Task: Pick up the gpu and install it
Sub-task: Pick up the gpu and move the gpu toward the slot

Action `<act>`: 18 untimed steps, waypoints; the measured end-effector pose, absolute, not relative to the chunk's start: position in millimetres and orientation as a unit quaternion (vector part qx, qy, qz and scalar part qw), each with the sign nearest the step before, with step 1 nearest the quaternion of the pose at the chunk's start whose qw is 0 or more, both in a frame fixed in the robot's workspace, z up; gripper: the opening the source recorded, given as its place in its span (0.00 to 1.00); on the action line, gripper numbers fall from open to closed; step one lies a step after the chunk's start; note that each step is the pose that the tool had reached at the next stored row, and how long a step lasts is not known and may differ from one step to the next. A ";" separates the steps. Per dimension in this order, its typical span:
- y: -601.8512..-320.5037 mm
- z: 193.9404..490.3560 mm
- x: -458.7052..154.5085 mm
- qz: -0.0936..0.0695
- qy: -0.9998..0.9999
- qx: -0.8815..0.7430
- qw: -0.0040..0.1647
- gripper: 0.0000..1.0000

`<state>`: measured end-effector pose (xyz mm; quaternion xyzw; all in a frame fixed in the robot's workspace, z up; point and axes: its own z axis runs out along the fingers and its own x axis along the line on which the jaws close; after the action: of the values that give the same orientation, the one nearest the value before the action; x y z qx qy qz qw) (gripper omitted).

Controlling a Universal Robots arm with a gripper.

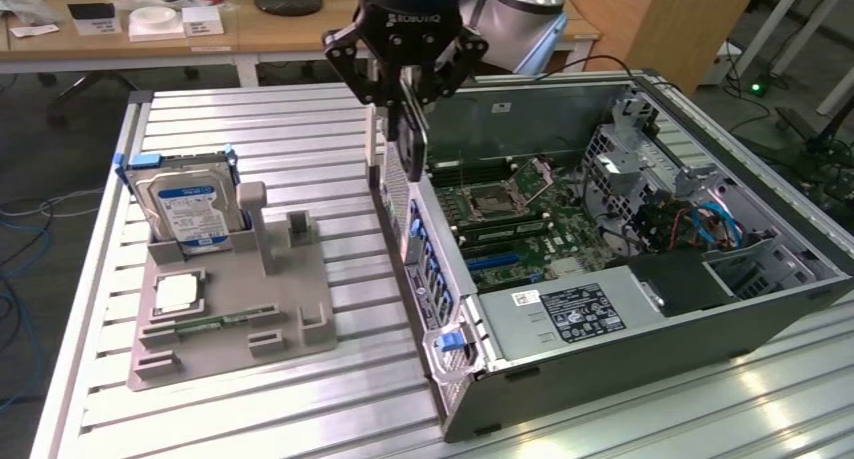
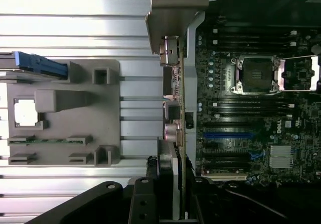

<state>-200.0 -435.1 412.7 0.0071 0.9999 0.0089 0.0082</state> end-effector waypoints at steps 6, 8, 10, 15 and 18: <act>-435.1 412.7 -181.2 0.009 1.000 0.007 0.008 0.28; -435.1 412.7 -174.3 0.009 1.000 0.007 0.008 0.28; -435.1 412.6 -167.5 0.009 1.000 0.007 0.008 0.28; -435.1 412.6 -152.9 0.009 1.000 0.007 0.008 0.28; -435.1 412.7 -133.8 0.009 1.000 0.007 0.008 0.28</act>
<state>-133.8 -435.1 412.7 0.0071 0.9999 0.0089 0.0082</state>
